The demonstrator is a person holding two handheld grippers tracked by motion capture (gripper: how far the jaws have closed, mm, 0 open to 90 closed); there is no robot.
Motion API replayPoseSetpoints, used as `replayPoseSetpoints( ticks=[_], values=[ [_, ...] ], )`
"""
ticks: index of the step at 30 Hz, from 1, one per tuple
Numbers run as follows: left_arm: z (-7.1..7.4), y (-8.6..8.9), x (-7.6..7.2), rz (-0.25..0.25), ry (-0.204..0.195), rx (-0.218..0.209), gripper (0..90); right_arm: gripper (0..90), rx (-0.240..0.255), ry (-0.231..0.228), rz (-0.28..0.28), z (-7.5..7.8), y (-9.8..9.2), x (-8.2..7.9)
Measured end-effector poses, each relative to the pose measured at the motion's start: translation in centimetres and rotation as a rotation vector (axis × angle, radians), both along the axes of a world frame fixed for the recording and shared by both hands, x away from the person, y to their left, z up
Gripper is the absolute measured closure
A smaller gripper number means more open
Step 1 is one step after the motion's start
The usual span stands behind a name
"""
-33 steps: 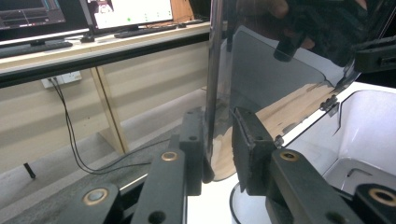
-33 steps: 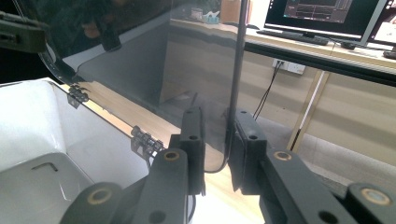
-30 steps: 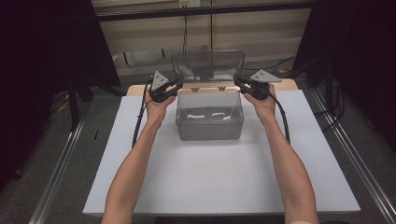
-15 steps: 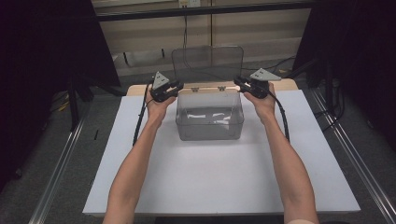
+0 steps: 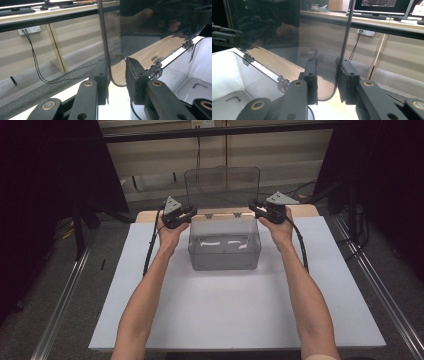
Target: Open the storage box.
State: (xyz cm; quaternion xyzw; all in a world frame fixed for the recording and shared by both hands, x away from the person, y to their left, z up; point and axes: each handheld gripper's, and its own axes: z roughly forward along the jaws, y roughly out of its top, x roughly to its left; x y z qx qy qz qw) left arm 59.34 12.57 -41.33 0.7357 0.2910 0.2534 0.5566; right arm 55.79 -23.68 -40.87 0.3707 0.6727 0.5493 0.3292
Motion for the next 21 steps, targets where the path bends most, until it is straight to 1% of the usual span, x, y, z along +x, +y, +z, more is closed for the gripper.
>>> replayPoseSetpoints(
  ticks=[5, 6, 7, 8, 9, 12, 14, 15, 17, 18, 20, 21],
  values=[
    [0.07, 0.07, 0.03, 0.002, 0.005, 0.013, 71.8, 66.9, 0.007, 0.013, 0.002, -0.01, 0.1, 0.05],
    [0.05, 0.03, 0.03, 0.002, 0.003, 0.009, 71.6, 65.4, 0.007, 0.013, 0.003, 0.0, 0.14, 0.12],
    [0.13, -0.02, 0.03, 0.002, -0.005, 0.023, 71.1, 64.0, 0.006, 0.013, 0.001, 0.02, 0.16, 0.15],
    [0.16, -0.09, 0.01, 0.006, -0.006, 0.022, 70.3, 63.1, 0.004, 0.016, 0.001, 0.01, 0.22, 0.22],
    [0.2, -0.01, 0.05, 0.0, -0.009, 0.032, 70.1, 62.7, 0.007, 0.018, 0.001, -0.01, 0.27, 0.28],
    [0.17, 0.05, 0.07, 0.002, -0.004, 0.031, 70.1, 62.7, 0.007, 0.033, -0.001, -0.2, 0.27, 0.37],
    [0.14, 0.04, 0.1, 0.003, 0.0, 0.026, 69.9, 62.5, 0.01, 0.042, 0.0, -0.4, 0.25, 0.43],
    [0.1, -0.03, 0.11, 0.005, -0.001, 0.016, 69.9, 62.5, 0.01, 0.042, 0.0, -0.4, 0.25, 0.43],
    [0.14, -0.06, 0.1, 0.007, 0.0, 0.024, 68.9, 60.6, -0.006, 0.064, -0.01, -0.77, 0.26, 0.55],
    [0.2, -0.04, 0.12, 0.007, 0.0, 0.038, 68.3, 60.9, -0.002, 0.062, -0.006, -0.83, 0.28, 0.61],
    [0.21, -0.1, 0.2, 0.008, -0.002, 0.041, 67.6, 61.3, -0.002, 0.062, -0.006, -0.81, 0.31, 0.62],
    [0.19, -0.08, 0.23, 0.012, 0.004, 0.041, 66.3, 60.4, 0.005, 0.065, -0.001, -0.74, 0.39, 0.69]
  ],
)
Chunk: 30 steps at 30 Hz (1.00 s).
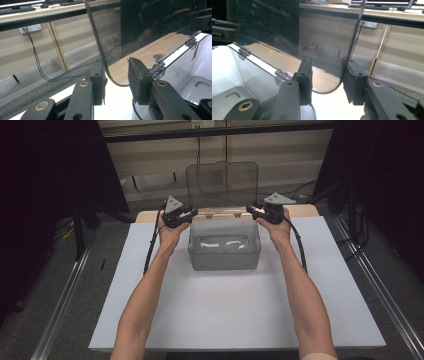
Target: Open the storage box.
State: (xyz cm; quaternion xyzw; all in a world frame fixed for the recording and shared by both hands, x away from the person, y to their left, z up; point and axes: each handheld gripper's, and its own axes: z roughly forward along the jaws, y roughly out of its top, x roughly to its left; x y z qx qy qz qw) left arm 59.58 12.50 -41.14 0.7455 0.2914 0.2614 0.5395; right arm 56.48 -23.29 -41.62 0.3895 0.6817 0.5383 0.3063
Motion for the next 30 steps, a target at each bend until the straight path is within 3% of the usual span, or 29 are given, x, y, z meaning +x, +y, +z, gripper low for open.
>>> replayPoseSetpoints(
  ticks=[12, 17, 26, 30],
  values=[
    [-0.62, 0.29, 0.49, 0.012, 0.048, -0.06, 61.8, 54.0, 0.039, 0.046, -0.008, -0.5, -0.03, 0.58],
    [-0.53, 0.14, 0.51, 0.018, 0.037, -0.045, 60.5, 53.2, 0.036, 0.048, -0.002, -0.52, -0.03, 0.71],
    [-0.7, 0.07, 0.69, 0.028, 0.081, -0.088, 58.8, 52.1, 0.055, 0.07, -0.004, -0.56, -0.01, 0.78],
    [-0.61, 0.06, 0.79, 0.037, 0.087, -0.076, 55.6, 51.4, 0.063, 0.083, -0.009, -0.6, -0.12, 0.87]
  ],
)
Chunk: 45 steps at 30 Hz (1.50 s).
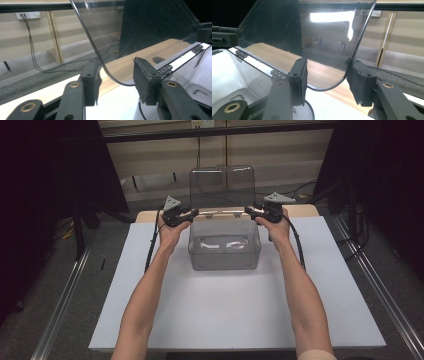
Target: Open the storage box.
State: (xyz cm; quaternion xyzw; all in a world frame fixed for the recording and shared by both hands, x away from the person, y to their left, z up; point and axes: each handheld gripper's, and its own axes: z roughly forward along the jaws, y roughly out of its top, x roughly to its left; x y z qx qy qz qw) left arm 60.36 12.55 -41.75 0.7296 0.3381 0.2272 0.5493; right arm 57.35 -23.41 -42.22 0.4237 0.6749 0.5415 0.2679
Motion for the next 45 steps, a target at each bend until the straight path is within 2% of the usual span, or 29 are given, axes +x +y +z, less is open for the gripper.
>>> replayPoseSetpoints(
  ticks=[4, 5, 6, 10, 17, 21, 25, 26, 27, 28, 29, 31, 35, 39, 42, 45],
  values=[
    [0.0, 0.0, 0.0, 0.004, -0.006, 0.009, 55.1, 51.2, 0.022, 0.012, -0.011, -0.1, -0.1, 0.0],
    [0.0, 0.0, 0.0, 0.006, -0.014, 0.025, 55.4, 51.2, 0.028, 0.012, -0.017, -0.2, -0.1, 0.1],
    [0.0, -0.1, 0.0, 0.006, -0.016, 0.024, 55.9, 51.2, 0.048, 0.027, -0.018, -0.3, -0.2, 0.1],
    [-0.2, -0.1, 0.1, 0.003, -0.007, 0.002, 55.3, 51.7, 0.084, 0.035, -0.025, -0.7, -0.2, 0.3],
    [-0.3, -0.2, 0.0, 0.011, -0.001, -0.014, 54.0, 51.1, 0.087, 0.053, -0.031, -0.6, -0.3, 0.4],
    [-0.5, -0.2, 0.1, 0.015, 0.002, -0.024, 53.6, 50.8, 0.085, 0.062, -0.044, -0.5, -0.2, 0.4],
    [-0.5, -0.4, 0.1, 0.003, 0.002, -0.012, 53.3, 50.4, 0.042, 0.052, -0.071, -0.4, 0.0, 0.3],
    [-0.6, -0.7, 0.0, -0.007, 0.003, -0.015, 55.4, 62.8, 0.046, 0.051, -0.03, -0.6, 0.2, 0.3],
    [-0.7, -0.8, 0.0, -0.009, 0.0, -0.022, 55.4, 62.8, 0.046, 0.051, -0.03, -0.6, 0.2, 0.3],
    [-0.7, -1.0, -0.1, 0.0, -0.005, -0.007, 57.8, 58.4, 0.031, 0.037, -0.041, -0.6, 0.3, 0.2],
    [-0.8, -0.9, 0.0, 0.008, 0.0, -0.007, 57.2, 57.6, 0.019, 0.042, -0.052, -0.6, 0.4, 0.2],
    [-0.8, -0.7, 0.0, 0.008, 0.006, -0.014, 51.5, 52.7, 0.005, 0.034, -0.061, -0.7, 0.2, 0.2],
    [-0.8, -0.7, 0.0, 0.013, -0.005, -0.011, 50.7, 51.3, -0.007, 0.017, -0.068, -0.7, 0.3, 0.1],
    [-0.8, -0.4, -0.2, 0.003, 0.004, -0.027, 44.3, 51.3, -0.004, 0.0, -0.058, -0.5, 0.3, -0.2],
    [-0.5, 0.1, -0.4, 0.012, 0.004, -0.015, 38.8, 46.3, -0.01, -0.016, -0.056, -0.2, 0.2, -0.7],
    [0.0, 0.6, -0.7, 0.024, 0.002, -0.032, 33.6, 44.2, -0.007, -0.024, -0.06, 0.0, 0.2, -1.0]
  ],
)
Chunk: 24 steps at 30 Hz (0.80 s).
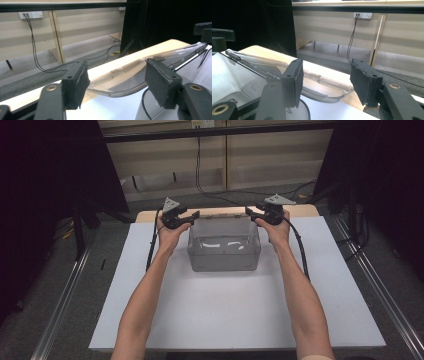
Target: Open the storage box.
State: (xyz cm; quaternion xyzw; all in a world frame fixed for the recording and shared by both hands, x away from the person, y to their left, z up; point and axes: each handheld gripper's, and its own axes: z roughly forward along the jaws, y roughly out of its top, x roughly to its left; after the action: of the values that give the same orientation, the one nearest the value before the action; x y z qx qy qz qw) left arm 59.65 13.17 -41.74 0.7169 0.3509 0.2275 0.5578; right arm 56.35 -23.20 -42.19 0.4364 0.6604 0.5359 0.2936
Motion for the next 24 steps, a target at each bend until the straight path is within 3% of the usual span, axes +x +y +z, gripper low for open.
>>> replayPoseSetpoints(
  ticks=[4, 11, 12, 15, 21, 24],
  values=[
    [0.7, 0.2, -0.6, -0.004, -0.008, 0.008, 29.7, 37.8, -0.001, -0.015, -0.005, 0.3, 0.1, -0.6],
    [0.8, 0.1, -1.9, 0.005, 0.007, -0.046, 19.4, 20.0, 0.015, -0.022, -0.027, 1.0, -0.2, -1.7],
    [0.8, 0.1, -2.2, 0.007, 0.002, -0.027, 17.9, 17.9, 0.015, -0.024, -0.023, 1.2, -0.2, -1.9],
    [0.9, 0.2, -2.6, 0.015, -0.002, -0.025, 13.1, 10.6, 0.005, -0.034, -0.036, 1.6, -0.1, -2.3],
    [1.9, 0.4, -3.5, 0.026, 0.019, -0.021, 5.0, 6.0, 0.007, -0.042, -0.055, 1.9, 0.0, -3.5],
    [2.0, 0.6, -4.2, 0.023, -0.005, -0.028, 4.7, 2.7, 0.006, -0.05, -0.06, 2.0, -0.1, -4.2]
  ],
)
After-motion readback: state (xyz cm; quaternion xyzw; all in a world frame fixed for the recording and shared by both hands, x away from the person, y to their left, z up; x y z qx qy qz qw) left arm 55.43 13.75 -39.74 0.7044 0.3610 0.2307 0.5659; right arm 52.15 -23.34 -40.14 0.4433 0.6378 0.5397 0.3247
